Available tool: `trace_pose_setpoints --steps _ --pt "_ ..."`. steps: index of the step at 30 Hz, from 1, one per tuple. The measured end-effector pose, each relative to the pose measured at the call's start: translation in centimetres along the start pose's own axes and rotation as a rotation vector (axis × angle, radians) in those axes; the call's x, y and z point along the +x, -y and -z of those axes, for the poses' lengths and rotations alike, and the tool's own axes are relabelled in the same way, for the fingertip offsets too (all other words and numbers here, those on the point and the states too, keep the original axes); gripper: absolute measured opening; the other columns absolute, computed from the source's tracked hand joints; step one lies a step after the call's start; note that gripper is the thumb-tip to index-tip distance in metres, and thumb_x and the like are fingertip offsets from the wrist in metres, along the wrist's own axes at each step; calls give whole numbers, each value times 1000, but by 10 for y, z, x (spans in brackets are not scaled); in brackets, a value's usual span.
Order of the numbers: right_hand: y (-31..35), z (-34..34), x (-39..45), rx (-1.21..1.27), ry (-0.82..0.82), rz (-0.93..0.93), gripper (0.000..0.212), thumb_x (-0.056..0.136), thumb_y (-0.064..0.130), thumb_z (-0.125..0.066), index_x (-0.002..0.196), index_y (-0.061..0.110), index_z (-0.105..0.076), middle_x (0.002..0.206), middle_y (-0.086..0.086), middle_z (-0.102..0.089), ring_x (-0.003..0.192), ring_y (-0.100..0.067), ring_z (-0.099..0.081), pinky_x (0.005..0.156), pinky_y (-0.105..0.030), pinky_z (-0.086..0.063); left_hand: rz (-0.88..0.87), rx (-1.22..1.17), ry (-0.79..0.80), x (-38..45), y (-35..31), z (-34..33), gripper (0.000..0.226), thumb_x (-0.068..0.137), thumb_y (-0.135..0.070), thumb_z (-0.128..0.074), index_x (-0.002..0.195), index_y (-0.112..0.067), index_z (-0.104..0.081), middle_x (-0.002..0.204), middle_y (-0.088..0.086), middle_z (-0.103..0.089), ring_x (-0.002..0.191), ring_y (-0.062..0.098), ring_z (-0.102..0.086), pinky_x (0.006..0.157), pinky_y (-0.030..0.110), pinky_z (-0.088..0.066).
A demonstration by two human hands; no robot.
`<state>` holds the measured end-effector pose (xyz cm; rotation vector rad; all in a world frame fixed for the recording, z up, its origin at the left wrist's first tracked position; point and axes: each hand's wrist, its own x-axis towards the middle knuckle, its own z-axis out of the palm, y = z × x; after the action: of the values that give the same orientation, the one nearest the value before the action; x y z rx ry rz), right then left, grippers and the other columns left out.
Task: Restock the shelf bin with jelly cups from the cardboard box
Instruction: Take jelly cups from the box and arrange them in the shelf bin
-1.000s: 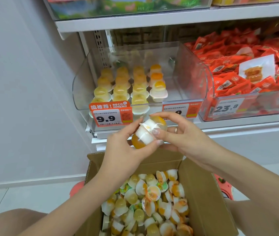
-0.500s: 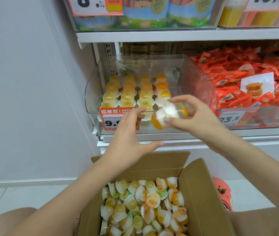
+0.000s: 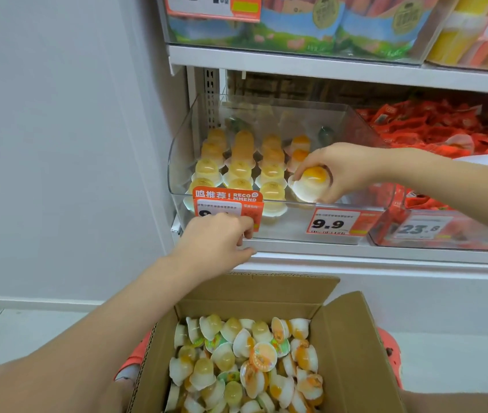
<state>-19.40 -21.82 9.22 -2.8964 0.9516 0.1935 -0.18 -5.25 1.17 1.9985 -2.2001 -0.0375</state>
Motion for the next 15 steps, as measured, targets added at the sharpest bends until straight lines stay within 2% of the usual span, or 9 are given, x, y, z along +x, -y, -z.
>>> trace_pose_setpoints --steps 2,4,6,8,12,15 --pt "1 -1 8 -91 46 61 57 66 32 -80 120 31 -62 109 13 -59 100 -10 -51 84 -23 -38 -22 14 3 0 1 0 28 89 -50 -53 107 -29 -56 98 -13 -63 91 11 -59 62 23 -41" --pt "2 -4 14 -186 51 97 55 67 35 -77 120 34 -62 96 19 -54 104 -14 -49 83 -25 -39 -39 23 -6 1 2 -1 31 89 -52 -52 108 -29 -55 99 -12 -63 92 10 -59 62 23 -41" --pt "0 -8 17 -219 47 114 52 70 34 -75 119 36 -61 79 27 -41 96 -10 -41 75 -23 -32 -49 24 -10 1 3 -1 32 89 -52 -52 110 -28 -55 100 -12 -63 92 10 -59 62 23 -41" --pt "-3 -13 20 -199 57 124 49 73 30 -72 119 38 -60 73 26 -38 91 -8 -34 73 -22 -30 -56 24 -10 0 3 -2 32 89 -52 -51 111 -28 -54 101 -12 -63 93 10 -58 64 24 -45" --pt "-11 -24 22 -148 94 122 47 76 24 -66 119 43 -59 87 13 -54 100 -14 -44 80 -29 -44 -56 -5 17 0 5 -6 32 89 -48 -54 114 -28 -52 102 -9 -64 96 11 -58 72 29 -52" --pt "-17 -28 25 -134 95 121 46 78 23 -63 119 43 -59 93 15 -59 98 -13 -44 83 -30 -45 -55 -8 22 0 7 -8 32 88 -47 -54 115 -28 -52 102 -9 -64 96 12 -59 73 30 -52"
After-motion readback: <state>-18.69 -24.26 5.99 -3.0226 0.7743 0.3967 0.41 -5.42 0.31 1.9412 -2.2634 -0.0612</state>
